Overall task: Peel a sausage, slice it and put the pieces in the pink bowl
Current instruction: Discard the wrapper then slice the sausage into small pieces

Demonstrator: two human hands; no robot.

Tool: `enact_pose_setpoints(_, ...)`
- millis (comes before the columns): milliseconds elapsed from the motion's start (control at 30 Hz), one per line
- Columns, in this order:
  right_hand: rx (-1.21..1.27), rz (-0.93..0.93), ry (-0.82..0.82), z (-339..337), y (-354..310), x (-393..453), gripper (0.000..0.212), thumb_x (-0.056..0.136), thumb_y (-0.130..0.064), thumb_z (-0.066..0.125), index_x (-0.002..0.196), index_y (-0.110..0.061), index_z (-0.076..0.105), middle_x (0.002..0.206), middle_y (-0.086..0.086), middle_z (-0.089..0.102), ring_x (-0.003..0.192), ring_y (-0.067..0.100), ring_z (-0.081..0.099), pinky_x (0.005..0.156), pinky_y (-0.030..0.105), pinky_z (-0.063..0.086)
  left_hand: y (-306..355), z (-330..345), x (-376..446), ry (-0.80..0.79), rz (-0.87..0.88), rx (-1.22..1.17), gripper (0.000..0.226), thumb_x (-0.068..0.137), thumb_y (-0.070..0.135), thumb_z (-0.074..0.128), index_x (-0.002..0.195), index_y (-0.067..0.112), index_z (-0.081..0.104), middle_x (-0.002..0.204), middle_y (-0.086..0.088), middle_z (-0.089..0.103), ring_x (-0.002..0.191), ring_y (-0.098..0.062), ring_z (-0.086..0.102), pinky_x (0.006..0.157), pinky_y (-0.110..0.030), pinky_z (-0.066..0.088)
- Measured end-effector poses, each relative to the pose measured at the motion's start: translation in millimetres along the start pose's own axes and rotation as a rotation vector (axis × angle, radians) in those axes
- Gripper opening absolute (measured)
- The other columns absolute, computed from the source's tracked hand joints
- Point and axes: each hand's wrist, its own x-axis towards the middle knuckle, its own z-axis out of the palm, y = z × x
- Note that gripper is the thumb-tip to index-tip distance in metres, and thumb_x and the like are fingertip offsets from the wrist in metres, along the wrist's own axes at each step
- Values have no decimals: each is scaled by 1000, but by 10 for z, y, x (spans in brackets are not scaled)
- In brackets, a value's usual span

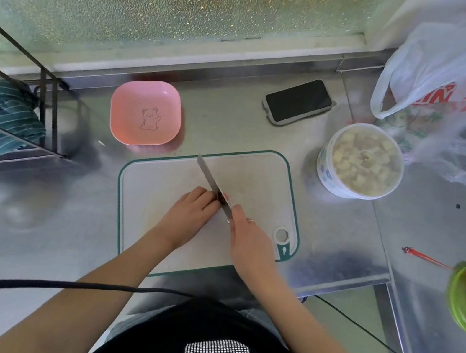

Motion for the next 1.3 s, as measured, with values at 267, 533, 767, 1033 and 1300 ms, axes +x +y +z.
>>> enact_pose_setpoints(267,-42,-3,68,46,-16,-26,56,101,-15,39,129,-36,-5,91,14,63,72,33,63,60,33,36,-16,16,30,-30,22,-7,54,71,3,75,115,6,44,101,-13,62,89,-28,44,73,-38,54)
enact_pose_setpoints(533,-33,29,12,-3,-30,-14,45,103,-20,33,128,-32,-2,96,14,64,77,31,64,61,31,35,-16,35,32,-53,13,-15,54,74,4,72,118,8,41,107,-15,62,93,-29,44,76,-40,55)
enact_pose_setpoints(767,-107,44,-110,-24,-13,60,52,102,-16,31,148,-22,8,103,14,64,88,28,64,69,31,37,-12,32,44,-39,25,-21,51,71,2,74,113,8,45,105,-15,64,94,-27,43,73,-38,56)
enact_pose_setpoints(1033,-157,79,-77,-138,60,117,54,101,-14,31,148,-28,8,99,11,62,83,30,63,62,33,35,-29,53,25,-41,-41,12,44,70,1,74,109,6,53,105,-14,62,94,-28,46,71,-38,55)
enact_pose_setpoints(1300,12,84,-44,-109,121,26,34,102,-27,27,134,-16,32,90,16,64,79,34,61,61,32,31,-20,51,-21,19,-52,16,44,72,3,74,109,6,50,97,-13,62,91,-27,44,69,-37,54)
